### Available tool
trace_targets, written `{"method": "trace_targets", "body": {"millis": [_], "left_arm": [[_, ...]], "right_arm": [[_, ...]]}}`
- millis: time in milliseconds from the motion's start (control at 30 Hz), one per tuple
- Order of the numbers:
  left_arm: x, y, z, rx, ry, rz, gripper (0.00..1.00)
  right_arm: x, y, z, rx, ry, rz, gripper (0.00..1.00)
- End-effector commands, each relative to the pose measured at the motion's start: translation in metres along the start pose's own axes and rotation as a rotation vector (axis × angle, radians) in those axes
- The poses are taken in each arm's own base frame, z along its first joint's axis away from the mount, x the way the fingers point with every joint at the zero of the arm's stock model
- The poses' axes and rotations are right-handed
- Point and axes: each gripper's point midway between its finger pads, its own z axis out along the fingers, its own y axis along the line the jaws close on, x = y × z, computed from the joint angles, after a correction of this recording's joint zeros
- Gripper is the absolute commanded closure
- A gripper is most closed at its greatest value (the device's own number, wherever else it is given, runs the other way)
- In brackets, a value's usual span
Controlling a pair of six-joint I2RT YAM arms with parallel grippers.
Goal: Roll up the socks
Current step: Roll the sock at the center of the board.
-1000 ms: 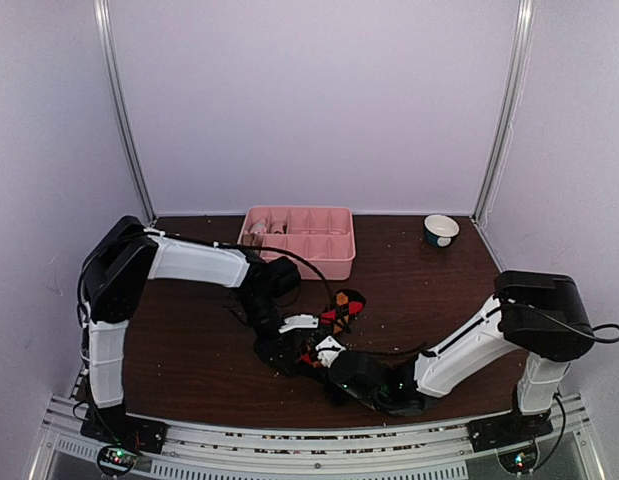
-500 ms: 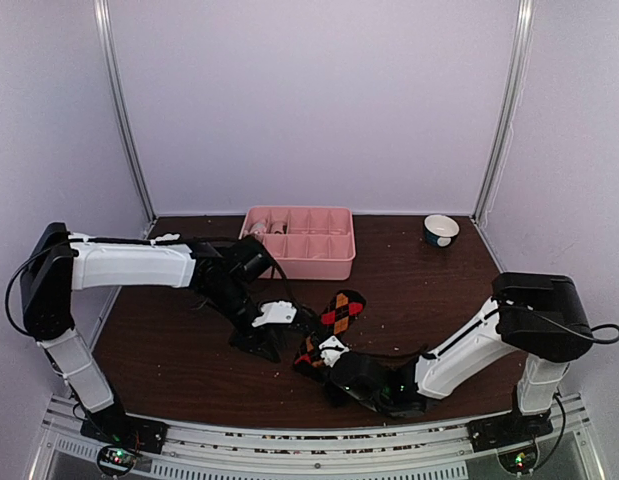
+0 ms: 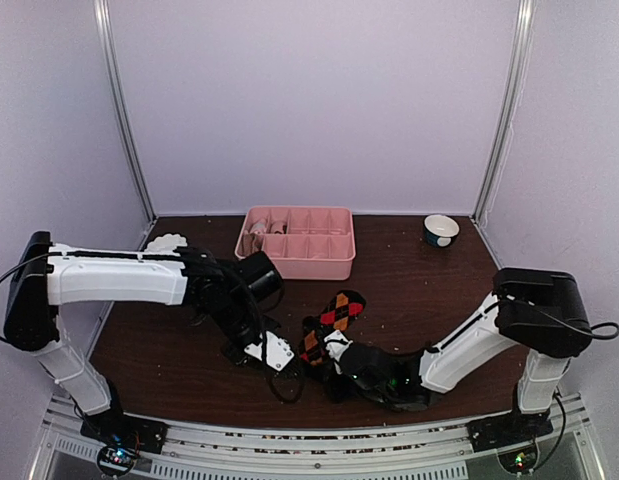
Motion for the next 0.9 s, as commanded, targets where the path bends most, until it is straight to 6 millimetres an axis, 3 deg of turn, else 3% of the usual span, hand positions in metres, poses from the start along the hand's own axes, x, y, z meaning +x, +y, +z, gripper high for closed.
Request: {"method": "trace_targets", "body": {"millis": [0,467,667,867], "left_arm": [[0.003,0.032,0.028,-0.125,0.050,0.054,0.79],[-0.003,0.043,0.070,-0.174,0.116,0.146,0.71],[0.008,0.041,0.084,-0.147,0.152,0.119,0.70],[0.012,0.056,0.078,-0.192,0.144,0.037,0.69]], "right_arm": [[0.083,-0.023,-0.003,0.004,0.288,-0.011,1.00],[0.093,-0.031,-0.003,-0.018,0.333,0.061,1.00],[0.095,-0.031,-0.005,-0.025,0.347,0.072,1.00],[0.097,-0.032,-0.008,-0.034,0.354,0.074,1.00]]}}
